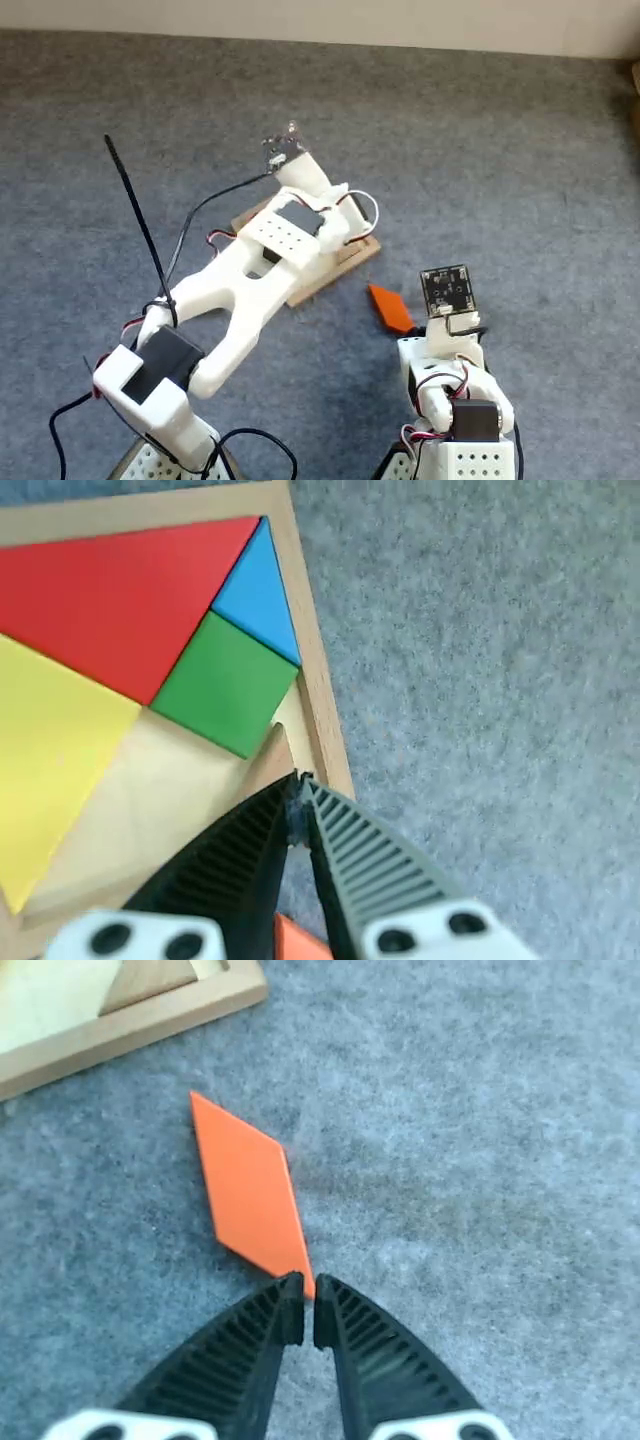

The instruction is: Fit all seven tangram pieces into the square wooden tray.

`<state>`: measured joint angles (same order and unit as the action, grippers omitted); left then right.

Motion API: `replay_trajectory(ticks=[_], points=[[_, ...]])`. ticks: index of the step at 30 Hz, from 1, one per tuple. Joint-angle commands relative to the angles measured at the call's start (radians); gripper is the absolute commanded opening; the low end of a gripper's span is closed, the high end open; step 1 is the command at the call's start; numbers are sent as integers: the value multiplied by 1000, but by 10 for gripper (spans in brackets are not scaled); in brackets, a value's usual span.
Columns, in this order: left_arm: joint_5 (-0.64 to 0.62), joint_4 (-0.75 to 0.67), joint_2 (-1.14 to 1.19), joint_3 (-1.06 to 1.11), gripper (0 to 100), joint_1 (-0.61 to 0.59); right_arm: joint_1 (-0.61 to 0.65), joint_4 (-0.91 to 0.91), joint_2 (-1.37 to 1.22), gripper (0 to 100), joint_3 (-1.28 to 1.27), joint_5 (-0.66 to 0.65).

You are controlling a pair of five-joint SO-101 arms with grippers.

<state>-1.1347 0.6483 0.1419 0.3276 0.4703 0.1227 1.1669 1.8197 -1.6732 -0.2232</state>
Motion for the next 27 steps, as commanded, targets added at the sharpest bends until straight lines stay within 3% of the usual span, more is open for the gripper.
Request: replay_trajectory(ticks=[1, 10, 19, 24, 27], points=[[-57, -2, -51, -42, 6, -13, -12, -1, 16, 34, -120, -9], [-48, 132, -166, -51, 6, -15, -12, -1, 16, 34, -120, -9], [273, 416, -532, -42, 6, -67, -12, -2, 16, 34, -119, -6], [416, 629, -630, -35, 6, -189, -10, 5, 16, 34, -82, -2], [433, 663, -679, 50, 5, -266, -12, 7, 16, 34, -15, 57]])
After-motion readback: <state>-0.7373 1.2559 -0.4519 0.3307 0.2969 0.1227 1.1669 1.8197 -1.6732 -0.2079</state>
